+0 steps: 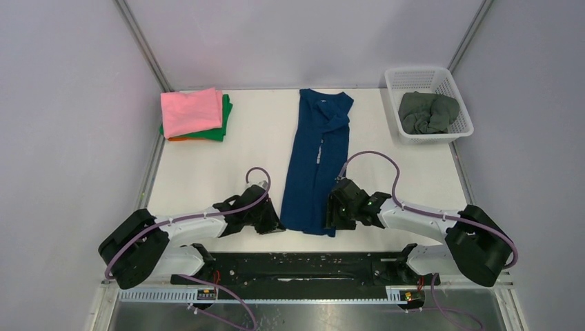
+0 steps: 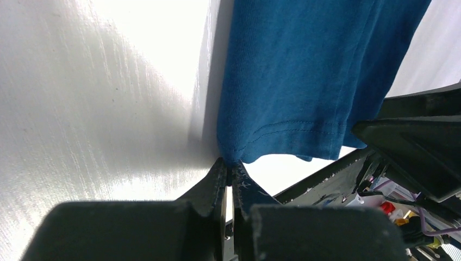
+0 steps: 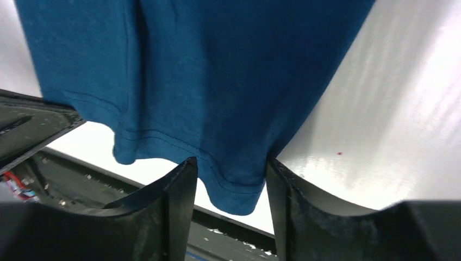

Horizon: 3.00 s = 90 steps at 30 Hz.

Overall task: Fold and stack the t-shirts
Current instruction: Grab the bottom of the folded rectangular tshirt with both arms, then fold the folded rectangular tshirt in 1/3 of the way

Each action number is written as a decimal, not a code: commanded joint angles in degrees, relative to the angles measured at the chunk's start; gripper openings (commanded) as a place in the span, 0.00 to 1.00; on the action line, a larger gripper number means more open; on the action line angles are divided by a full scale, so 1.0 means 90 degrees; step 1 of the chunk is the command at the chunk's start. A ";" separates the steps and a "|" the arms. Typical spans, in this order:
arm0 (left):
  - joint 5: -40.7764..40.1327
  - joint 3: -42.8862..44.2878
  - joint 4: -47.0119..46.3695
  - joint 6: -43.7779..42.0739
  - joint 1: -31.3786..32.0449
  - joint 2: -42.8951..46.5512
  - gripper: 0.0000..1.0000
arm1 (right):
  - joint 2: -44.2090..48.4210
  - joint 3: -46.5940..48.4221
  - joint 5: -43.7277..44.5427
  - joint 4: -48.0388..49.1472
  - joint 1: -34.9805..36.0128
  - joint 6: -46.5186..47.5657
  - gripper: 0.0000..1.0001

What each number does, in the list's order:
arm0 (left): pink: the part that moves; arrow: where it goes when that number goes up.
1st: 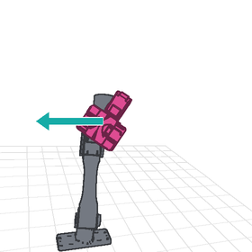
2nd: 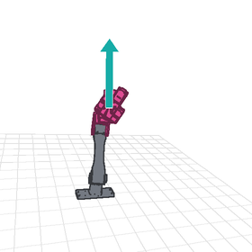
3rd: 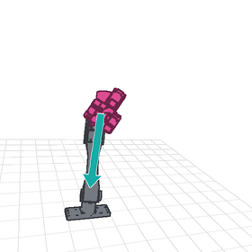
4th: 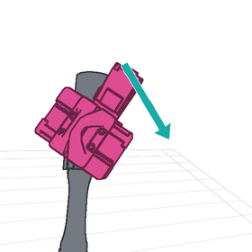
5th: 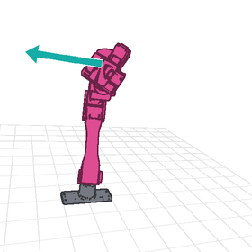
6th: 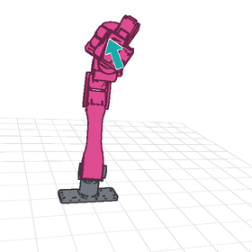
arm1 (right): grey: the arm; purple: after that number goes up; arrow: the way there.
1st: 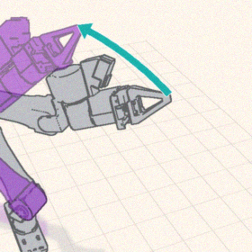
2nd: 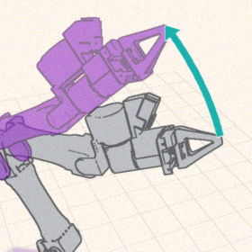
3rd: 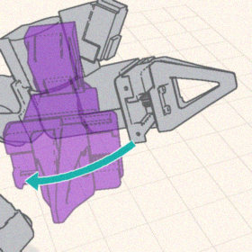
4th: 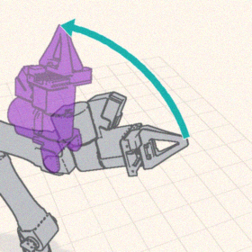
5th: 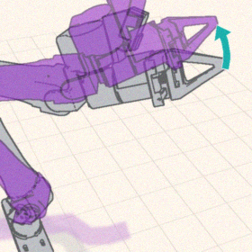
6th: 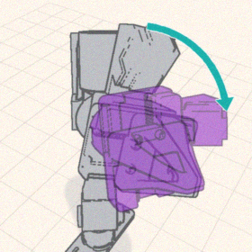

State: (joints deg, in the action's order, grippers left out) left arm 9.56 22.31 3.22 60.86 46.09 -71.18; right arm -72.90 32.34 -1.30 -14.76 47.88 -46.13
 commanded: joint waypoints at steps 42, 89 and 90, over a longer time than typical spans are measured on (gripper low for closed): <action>-0.1888 0.2701 0.0933 -0.1747 0.0452 -0.0194 0.00 | 0.0718 0.1154 -0.1597 -0.0936 -0.1323 0.1012 0.14; -0.0206 0.5744 0.1552 -0.2924 -0.1956 -0.3267 0.99 | -0.2593 0.3677 -0.1778 0.0077 -0.3876 0.1589 0.99; -0.0121 0.5434 0.1485 -0.2850 -0.1949 -0.3111 0.99 | -0.2421 0.3389 -0.1848 0.0124 -0.3857 0.1532 1.00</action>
State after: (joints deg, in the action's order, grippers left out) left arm 5.30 79.44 19.81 32.86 28.25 -106.39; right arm -101.86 69.95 -15.94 -13.87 12.71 -32.38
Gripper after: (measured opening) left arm 0.989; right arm 0.993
